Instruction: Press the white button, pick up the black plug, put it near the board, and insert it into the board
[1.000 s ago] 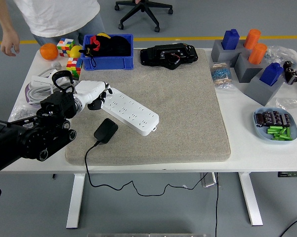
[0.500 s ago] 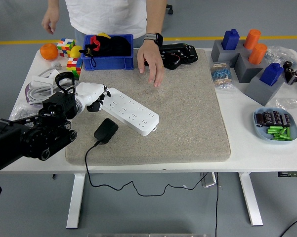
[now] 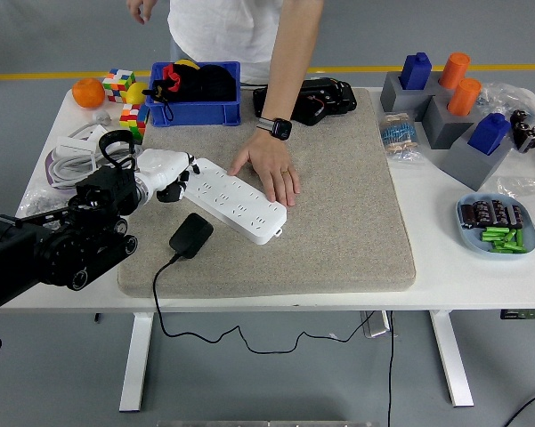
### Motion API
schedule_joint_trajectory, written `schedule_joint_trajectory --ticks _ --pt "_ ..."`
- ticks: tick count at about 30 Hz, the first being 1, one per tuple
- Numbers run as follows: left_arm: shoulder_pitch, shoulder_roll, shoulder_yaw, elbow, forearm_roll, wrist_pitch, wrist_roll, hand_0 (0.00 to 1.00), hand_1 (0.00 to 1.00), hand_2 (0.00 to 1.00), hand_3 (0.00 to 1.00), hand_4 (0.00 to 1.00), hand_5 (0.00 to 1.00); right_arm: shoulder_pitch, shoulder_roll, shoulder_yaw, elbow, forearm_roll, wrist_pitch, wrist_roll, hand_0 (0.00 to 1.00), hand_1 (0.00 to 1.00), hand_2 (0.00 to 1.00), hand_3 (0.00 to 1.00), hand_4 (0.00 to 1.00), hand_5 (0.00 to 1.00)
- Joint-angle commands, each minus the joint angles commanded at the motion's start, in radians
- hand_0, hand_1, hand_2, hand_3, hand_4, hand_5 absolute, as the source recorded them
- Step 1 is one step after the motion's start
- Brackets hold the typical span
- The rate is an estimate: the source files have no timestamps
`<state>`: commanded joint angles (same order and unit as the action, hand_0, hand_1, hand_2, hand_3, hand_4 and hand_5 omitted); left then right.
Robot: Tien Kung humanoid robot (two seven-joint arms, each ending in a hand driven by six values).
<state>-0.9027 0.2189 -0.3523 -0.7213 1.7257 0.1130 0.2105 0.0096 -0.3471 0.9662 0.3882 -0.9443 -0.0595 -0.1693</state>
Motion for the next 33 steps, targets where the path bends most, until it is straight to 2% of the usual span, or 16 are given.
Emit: schedule_joint_trajectory --ticks 4,5,6,8,10,11,16,17,22,23,28,29,33 --pt "0.014 0.016 -0.043 -0.042 0.026 0.0 0.014 0.07 0.141 0.156 0.701 0.002 0.002 -0.001 0.003 0.008 0.0 -0.002 0.0 0.0 0.643 0.61 0.653 0.623 0.669 0.412" --pt "0.024 0.023 -0.059 -0.062 0.03 0.003 0.019 0.101 0.194 0.257 0.697 0.002 0.002 -0.002 0.004 0.011 0.0 -0.002 0.0 0.0 0.643 0.61 0.652 0.624 0.669 0.412" --pt "0.031 0.028 -0.07 -0.076 0.033 0.006 0.023 0.101 0.194 0.257 0.697 0.002 0.002 -0.003 0.004 0.013 0.0 -0.002 0.0 0.0 0.643 0.61 0.652 0.624 0.669 0.412" --pt "0.051 0.04 -0.097 -0.114 0.037 0.013 0.03 0.101 0.194 0.257 0.697 0.002 0.002 -0.004 0.006 0.017 0.0 -0.003 0.0 0.0 0.643 0.61 0.652 0.624 0.669 0.412" --pt "0.093 0.062 -0.146 -0.178 0.031 0.03 0.043 0.101 0.194 0.257 0.697 0.002 0.002 -0.006 0.009 0.023 0.0 -0.005 0.0 0.0 0.643 0.61 0.652 0.624 0.669 0.412" --pt "0.115 0.07 -0.173 -0.212 0.029 0.038 0.048 0.192 0.404 0.486 0.714 0.543 0.002 -0.007 0.01 0.025 0.0 -0.006 -0.001 0.0 0.645 0.611 0.652 0.623 0.669 0.412" --pt "0.236 0.107 -0.298 -0.374 0.024 0.063 0.073 0.192 0.404 0.486 0.714 0.543 0.002 -0.012 0.015 0.033 -0.001 -0.009 -0.001 0.0 0.645 0.611 0.652 0.623 0.669 0.412" --pt "0.259 0.111 -0.32 -0.404 0.023 0.064 0.076 0.497 0.714 0.696 0.797 0.808 0.241 -0.013 0.016 0.034 -0.001 -0.009 -0.001 0.0 0.643 0.61 0.652 0.623 0.669 0.412" --pt "0.37 0.134 -0.402 -0.543 0.019 0.052 0.121 0.497 0.714 0.696 0.797 0.808 0.241 -0.017 0.018 0.041 0.001 -0.011 -0.001 0.0 0.643 0.61 0.652 0.623 0.669 0.412" --pt "0.387 0.138 -0.414 -0.561 0.018 0.046 0.135 0.741 0.853 0.851 0.92 0.998 0.72 -0.017 0.017 0.042 0.002 -0.012 -0.001 0.0 0.645 0.61 0.652 0.623 0.668 0.412" --pt "0.487 0.153 -0.471 -0.659 0.024 0.05 0.152 0.741 0.853 0.851 0.92 0.998 0.72 -0.014 0.014 0.046 0.004 -0.015 -0.002 0.001 0.645 0.61 0.652 0.623 0.668 0.412" --pt "0.502 0.154 -0.474 -0.674 0.027 0.056 0.151 0.871 0.941 0.951 0.998 0.998 0.854 -0.014 0.014 0.046 0.003 -0.015 -0.002 0.001 0.644 0.61 0.652 0.622 0.668 0.412" --pt "0.553 0.147 -0.483 -0.712 0.076 0.08 0.172 0.871 0.941 0.951 0.998 0.998 0.854 -0.014 0.015 0.048 0.004 -0.015 -0.002 0.001 0.644 0.61 0.652 0.622 0.668 0.412"
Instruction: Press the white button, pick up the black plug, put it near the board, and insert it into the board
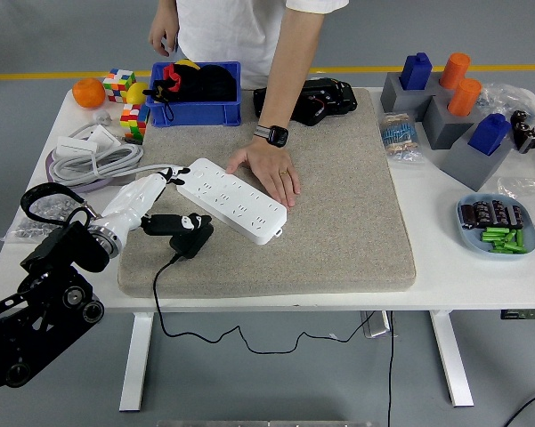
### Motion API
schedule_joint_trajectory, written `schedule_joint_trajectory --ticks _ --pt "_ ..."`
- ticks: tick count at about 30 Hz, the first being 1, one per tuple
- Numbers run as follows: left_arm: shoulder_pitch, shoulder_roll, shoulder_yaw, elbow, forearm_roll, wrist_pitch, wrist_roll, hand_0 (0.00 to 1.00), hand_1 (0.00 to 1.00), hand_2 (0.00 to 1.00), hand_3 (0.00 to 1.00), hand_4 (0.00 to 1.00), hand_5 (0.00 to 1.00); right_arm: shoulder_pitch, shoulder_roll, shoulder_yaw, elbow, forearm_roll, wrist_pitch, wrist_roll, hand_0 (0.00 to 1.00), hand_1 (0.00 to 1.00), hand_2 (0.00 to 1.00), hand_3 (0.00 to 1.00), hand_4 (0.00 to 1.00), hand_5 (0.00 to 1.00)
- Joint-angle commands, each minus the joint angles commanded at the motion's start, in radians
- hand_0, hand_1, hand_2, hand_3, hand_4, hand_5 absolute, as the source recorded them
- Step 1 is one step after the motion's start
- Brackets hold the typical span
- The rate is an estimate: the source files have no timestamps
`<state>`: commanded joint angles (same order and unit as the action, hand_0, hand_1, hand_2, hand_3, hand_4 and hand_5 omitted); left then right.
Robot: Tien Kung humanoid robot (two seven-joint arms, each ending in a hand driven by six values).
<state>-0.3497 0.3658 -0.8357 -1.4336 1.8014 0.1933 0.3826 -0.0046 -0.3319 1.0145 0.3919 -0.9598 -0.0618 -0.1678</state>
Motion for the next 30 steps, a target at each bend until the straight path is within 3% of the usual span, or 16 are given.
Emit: schedule_joint_trajectory --ticks 7,8,13,14,19,20,26,27,30 --pt "0.026 -0.026 0.016 0.018 0.098 0.037 0.05 0.879 0.944 0.957 0.998 0.998 0.842 0.001 -0.002 -0.005 0.0 0.0 0.0 0.0 0.645 0.61 0.652 0.623 0.669 0.412" --pt "0.027 -0.031 0.024 0.025 0.108 0.044 0.058 0.812 0.84 0.839 0.947 0.998 0.59 0.002 -0.003 -0.006 0.001 0.001 0.0 0.0 0.645 0.611 0.652 0.622 0.668 0.41" --pt "0.025 -0.043 0.045 0.047 0.146 0.053 0.095 0.812 0.84 0.839 0.947 0.998 0.59 0.004 -0.006 -0.01 0.004 0.001 -0.001 0.001 0.645 0.611 0.652 0.622 0.668 0.41" --pt "0.024 -0.045 0.046 0.052 0.159 0.051 0.101 0.773 0.81 0.811 0.941 0.998 0.569 0.004 -0.007 -0.012 0.004 0.001 -0.001 0.001 0.645 0.611 0.652 0.622 0.668 0.412" --pt "0.012 -0.048 0.062 0.081 0.194 0.03 0.133 0.773 0.81 0.811 0.941 0.998 0.569 0.005 -0.008 -0.018 0.003 0.002 -0.002 0.002 0.645 0.611 0.652 0.622 0.668 0.412" --pt "0.008 -0.049 0.067 0.087 0.204 0.025 0.141 0.717 0.774 0.744 0.881 0.998 0.448 0.005 -0.008 -0.018 0.003 0.003 -0.002 0.002 0.644 0.611 0.652 0.622 0.669 0.411" --pt "-0.003 -0.052 0.094 0.112 0.176 0.023 0.141 0.717 0.774 0.744 0.881 0.998 0.448 0.007 -0.009 -0.018 0.003 0.004 -0.003 0.003 0.644 0.611 0.652 0.622 0.669 0.411" --pt "-0.005 -0.053 0.097 0.115 0.172 0.024 0.14 0.653 0.701 0.677 0.862 0.998 0.395 0.007 -0.01 -0.018 0.004 0.004 -0.003 0.003 0.644 0.61 0.652 0.624 0.668 0.411" --pt "-0.007 -0.056 0.102 0.12 0.166 0.028 0.135 0.653 0.701 0.677 0.862 0.998 0.395 0.006 -0.01 -0.02 0.003 0.004 -0.003 0.003 0.644 0.61 0.652 0.624 0.668 0.411"
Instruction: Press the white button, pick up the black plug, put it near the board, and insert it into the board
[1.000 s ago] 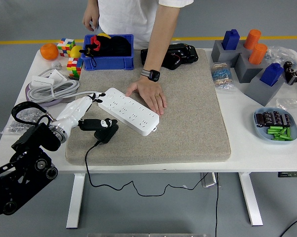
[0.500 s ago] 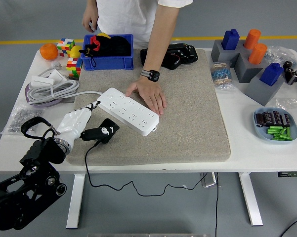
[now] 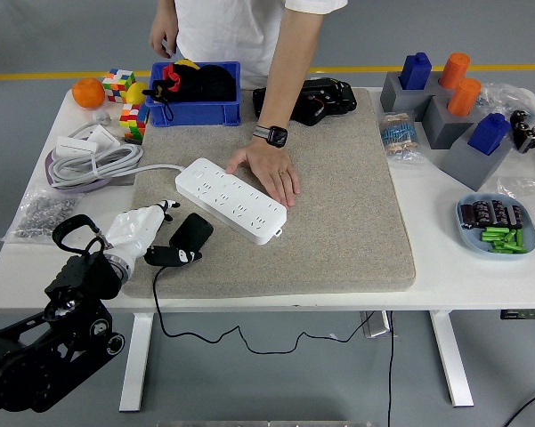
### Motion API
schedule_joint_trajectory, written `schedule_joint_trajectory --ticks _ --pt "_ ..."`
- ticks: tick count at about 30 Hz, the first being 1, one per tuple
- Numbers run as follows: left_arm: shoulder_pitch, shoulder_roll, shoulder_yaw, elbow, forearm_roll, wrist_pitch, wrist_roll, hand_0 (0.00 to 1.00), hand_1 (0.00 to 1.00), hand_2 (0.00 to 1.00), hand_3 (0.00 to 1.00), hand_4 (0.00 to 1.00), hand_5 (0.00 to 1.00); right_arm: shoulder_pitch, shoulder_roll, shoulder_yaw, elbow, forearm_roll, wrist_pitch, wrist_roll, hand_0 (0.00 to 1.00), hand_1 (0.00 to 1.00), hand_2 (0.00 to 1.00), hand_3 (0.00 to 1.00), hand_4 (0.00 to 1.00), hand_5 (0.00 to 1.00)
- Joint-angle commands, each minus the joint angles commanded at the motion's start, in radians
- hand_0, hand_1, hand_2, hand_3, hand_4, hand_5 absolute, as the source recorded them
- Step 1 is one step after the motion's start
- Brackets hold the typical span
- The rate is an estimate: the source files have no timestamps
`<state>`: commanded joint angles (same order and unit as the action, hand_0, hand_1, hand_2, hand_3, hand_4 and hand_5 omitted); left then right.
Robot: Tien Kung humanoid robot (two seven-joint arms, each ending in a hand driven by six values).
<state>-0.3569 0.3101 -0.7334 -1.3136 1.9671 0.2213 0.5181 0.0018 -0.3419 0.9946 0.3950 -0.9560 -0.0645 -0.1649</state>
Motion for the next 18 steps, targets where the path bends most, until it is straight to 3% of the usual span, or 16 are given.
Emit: schedule_joint_trajectory --ticks 1,2,8,9,14,15,18 --pt "-0.001 -0.001 0.001 0.001 -0.001 0.005 -0.004 0.653 0.701 0.677 0.862 0.998 0.395 0.0 0.0 -0.001 0.0 0.0 0.0 0.0 0.644 0.61 0.652 0.624 0.668 0.411" --pt "-0.002 -0.002 0.002 0.002 -0.002 0.009 -0.007 0.559 0.649 0.639 0.831 0.998 0.374 -0.001 0.0 -0.001 0.0 0.0 0.0 0.0 0.644 0.609 0.652 0.623 0.669 0.408" --pt "-0.006 -0.002 0.005 0.0 0.0 0.033 -0.021 0.559 0.649 0.639 0.831 0.998 0.374 -0.003 0.001 -0.002 0.001 0.001 0.0 0.001 0.644 0.609 0.652 0.623 0.669 0.408" --pt "-0.007 -0.002 0.006 0.0 -0.002 0.036 -0.024 0.383 0.558 0.548 0.655 0.998 0.32 -0.003 0.001 -0.002 0.001 0.001 0.0 0.001 0.644 0.61 0.652 0.626 0.669 0.41" --pt "-0.01 -0.004 0.012 0.009 -0.003 0.04 -0.027 0.383 0.558 0.548 0.655 0.998 0.32 -0.004 0.001 -0.004 0.001 0.0 0.0 0.001 0.644 0.61 0.652 0.626 0.669 0.41" --pt "-0.011 -0.005 0.013 0.011 -0.001 0.039 -0.025 0.328 0.491 0.502 0.625 0.998 0.278 -0.004 0.001 -0.004 0.001 0.0 0.0 0.001 0.644 0.609 0.652 0.623 0.669 0.408" --pt "-0.012 -0.004 0.016 0.013 0.004 0.043 -0.028 0.328 0.491 0.502 0.625 0.998 0.278 -0.004 0.002 -0.002 0.001 -0.001 0.0 0.002 0.644 0.609 0.652 0.623 0.669 0.408"
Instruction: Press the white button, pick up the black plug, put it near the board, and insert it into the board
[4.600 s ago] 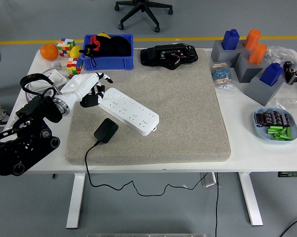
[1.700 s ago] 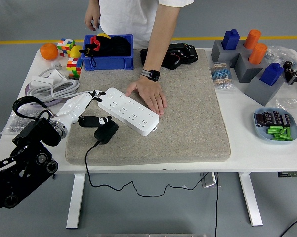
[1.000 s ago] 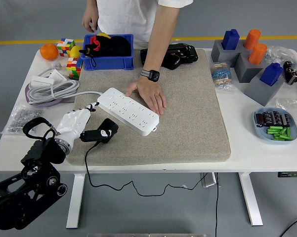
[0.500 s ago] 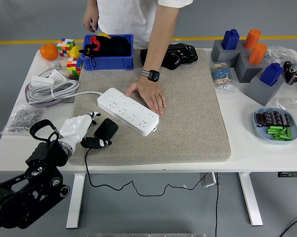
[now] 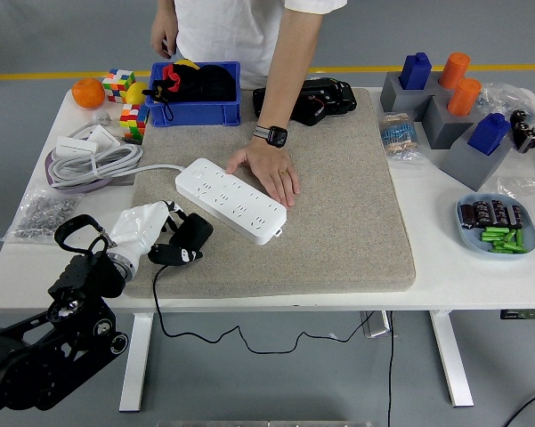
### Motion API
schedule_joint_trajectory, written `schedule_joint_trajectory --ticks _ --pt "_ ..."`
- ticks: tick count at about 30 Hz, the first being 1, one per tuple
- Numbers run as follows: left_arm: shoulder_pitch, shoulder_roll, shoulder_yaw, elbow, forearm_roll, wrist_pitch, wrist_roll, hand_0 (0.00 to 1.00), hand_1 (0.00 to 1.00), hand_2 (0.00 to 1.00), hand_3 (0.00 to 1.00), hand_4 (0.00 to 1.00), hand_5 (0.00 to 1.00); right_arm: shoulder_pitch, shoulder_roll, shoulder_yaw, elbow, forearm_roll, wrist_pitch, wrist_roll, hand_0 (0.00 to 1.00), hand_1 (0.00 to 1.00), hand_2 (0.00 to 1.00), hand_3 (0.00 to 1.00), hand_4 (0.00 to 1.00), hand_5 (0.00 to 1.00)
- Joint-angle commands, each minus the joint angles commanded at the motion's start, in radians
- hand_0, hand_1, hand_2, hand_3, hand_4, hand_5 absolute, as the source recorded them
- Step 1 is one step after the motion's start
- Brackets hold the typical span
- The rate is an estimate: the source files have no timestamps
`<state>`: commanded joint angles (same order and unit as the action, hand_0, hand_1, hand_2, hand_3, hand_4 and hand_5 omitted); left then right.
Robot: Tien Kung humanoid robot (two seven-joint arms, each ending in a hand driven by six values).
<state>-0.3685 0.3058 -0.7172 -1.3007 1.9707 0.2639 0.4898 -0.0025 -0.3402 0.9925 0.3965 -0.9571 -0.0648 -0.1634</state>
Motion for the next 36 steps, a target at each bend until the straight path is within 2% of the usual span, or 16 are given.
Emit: schedule_joint_trajectory --ticks 2,3,6,8,9,14,15,20,21,28,36 --pt "-0.002 0.0 0.0 0.003 0.002 0.005 -0.004 0.328 0.491 0.502 0.625 0.998 0.278 0.0 0.0 0.001 -0.001 0.0 0.0 0.0 0.644 0.609 0.652 0.623 0.669 0.408" --pt "-0.003 0.0 0.0 0.005 0.004 0.009 -0.006 0.196 0.334 0.42 0.515 0.891 0.035 0.0 0.0 0.002 -0.001 0.0 0.0 0.0 0.644 0.611 0.652 0.626 0.669 0.409" --pt "-0.003 0.0 -0.001 0.006 0.004 0.021 -0.012 0.196 0.334 0.42 0.515 0.891 0.035 -0.001 0.0 0.003 -0.001 -0.001 -0.001 0.001 0.644 0.611 0.652 0.626 0.669 0.409" --pt "-0.005 -0.001 -0.003 0.008 0.003 0.045 -0.032 0.196 0.334 0.42 0.515 0.891 0.035 -0.002 0.001 0.003 -0.001 -0.001 -0.001 0.001 0.644 0.611 0.652 0.626 0.669 0.409" --pt "-0.005 -0.001 -0.004 0.01 0.001 0.051 -0.039 0.145 0.265 0.342 0.454 0.755 0.002 -0.002 0.001 0.004 -0.001 -0.001 -0.001 0.001 0.644 0.611 0.652 0.628 0.669 0.406" --pt "-0.008 -0.004 -0.004 0.021 -0.011 0.093 -0.094 0.145 0.265 0.342 0.454 0.755 0.002 -0.003 0.003 0.004 0.0 -0.001 -0.001 0.001 0.644 0.611 0.652 0.628 0.669 0.406" --pt "-0.008 -0.004 -0.003 0.023 -0.012 0.1 -0.106 0.115 0.208 0.27 0.415 0.679 0.002 -0.003 0.004 0.004 -0.001 -0.001 0.0 0.001 0.644 0.611 0.652 0.627 0.669 0.406" --pt "-0.017 -0.005 -0.006 0.032 -0.018 0.127 -0.141 0.115 0.208 0.27 0.415 0.679 0.002 -0.004 0.004 0.004 -0.001 -0.001 -0.001 0.001 0.644 0.611 0.652 0.627 0.669 0.406" --pt "-0.023 -0.007 -0.011 0.037 -0.02 0.131 -0.144 0.106 0.191 0.241 0.385 0.632 0.002 -0.003 0.004 0.004 -0.001 -0.001 -0.001 0.001 0.644 0.611 0.652 0.628 0.67 0.405" --pt "-0.084 -0.026 -0.041 0.111 -0.058 0.163 -0.195 0.104 0.185 0.236 0.387 0.646 0.002 -0.001 0.006 0.004 -0.001 0.001 0.0 0.001 0.644 0.611 0.652 0.628 0.67 0.405" --pt "-0.168 -0.06 -0.025 0.202 -0.083 0.16 -0.2 0.109 0.188 0.236 0.393 0.616 0.002 0.0 0.005 -0.002 -0.002 0.003 0.0 0.001 0.644 0.61 0.652 0.629 0.67 0.405"
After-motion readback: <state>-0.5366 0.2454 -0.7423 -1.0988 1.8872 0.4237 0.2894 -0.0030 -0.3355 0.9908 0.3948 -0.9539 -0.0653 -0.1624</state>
